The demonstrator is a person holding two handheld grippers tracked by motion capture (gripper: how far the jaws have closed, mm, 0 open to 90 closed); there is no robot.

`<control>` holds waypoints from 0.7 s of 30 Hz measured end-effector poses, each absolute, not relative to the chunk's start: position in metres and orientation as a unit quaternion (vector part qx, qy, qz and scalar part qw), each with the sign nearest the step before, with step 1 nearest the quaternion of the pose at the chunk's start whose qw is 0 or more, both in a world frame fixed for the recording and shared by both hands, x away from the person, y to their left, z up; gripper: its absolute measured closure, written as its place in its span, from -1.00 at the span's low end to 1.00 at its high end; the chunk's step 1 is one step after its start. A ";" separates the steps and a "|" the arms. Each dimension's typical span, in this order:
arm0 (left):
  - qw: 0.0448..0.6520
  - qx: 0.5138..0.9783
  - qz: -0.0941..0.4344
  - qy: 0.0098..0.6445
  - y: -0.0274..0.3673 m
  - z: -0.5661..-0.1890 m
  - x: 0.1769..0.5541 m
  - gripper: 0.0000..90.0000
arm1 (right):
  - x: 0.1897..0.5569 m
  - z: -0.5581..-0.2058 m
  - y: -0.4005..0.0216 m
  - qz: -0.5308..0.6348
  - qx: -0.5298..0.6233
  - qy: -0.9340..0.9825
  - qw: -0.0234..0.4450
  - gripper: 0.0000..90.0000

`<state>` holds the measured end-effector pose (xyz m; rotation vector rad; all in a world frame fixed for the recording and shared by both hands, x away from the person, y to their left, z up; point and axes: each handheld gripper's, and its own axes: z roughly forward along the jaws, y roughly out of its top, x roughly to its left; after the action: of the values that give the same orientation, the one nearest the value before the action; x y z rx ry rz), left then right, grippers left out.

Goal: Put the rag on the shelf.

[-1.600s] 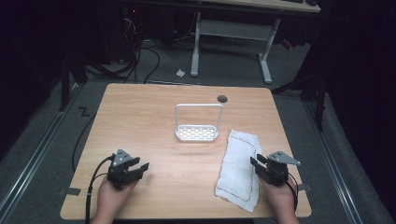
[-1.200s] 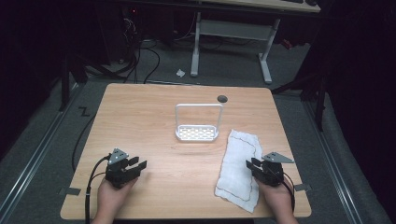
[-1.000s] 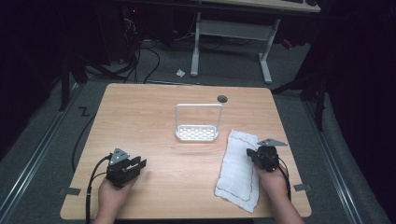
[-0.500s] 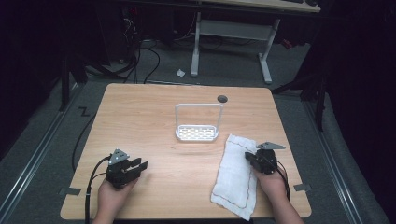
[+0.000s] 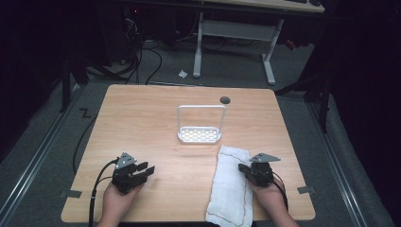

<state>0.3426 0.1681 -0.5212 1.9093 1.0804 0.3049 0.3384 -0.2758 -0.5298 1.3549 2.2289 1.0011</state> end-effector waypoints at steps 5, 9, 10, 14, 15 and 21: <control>0.450 0.774 0.115 0.430 0.161 -0.521 0.341 0.41 | 0.342 -0.530 -0.255 0.350 0.457 0.798 0.176 1.00; 0.462 0.777 0.094 0.417 0.142 -0.522 0.338 0.50 | 0.343 -0.530 -0.253 0.350 0.453 0.800 0.178 1.00; 0.464 0.781 0.082 0.410 0.131 -0.522 0.338 0.53 | 0.343 -0.530 -0.254 0.352 0.457 0.798 0.174 1.00; 0.470 0.797 0.040 0.378 0.081 -0.517 0.342 0.72 | 0.343 -0.530 -0.254 0.352 0.452 0.800 0.176 1.00; 0.470 0.797 0.040 0.378 0.081 -0.517 0.342 0.75 | 0.343 -0.530 -0.254 0.352 0.452 0.800 0.176 1.00; 0.452 0.835 0.010 0.313 -0.006 -0.522 0.342 1.00 | 0.342 -0.531 -0.255 0.355 0.447 0.801 0.179 1.00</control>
<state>0.3423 -0.0061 -0.5221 2.0640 0.7725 0.0255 0.3421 -0.2548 -0.5311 1.2642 2.2654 1.0025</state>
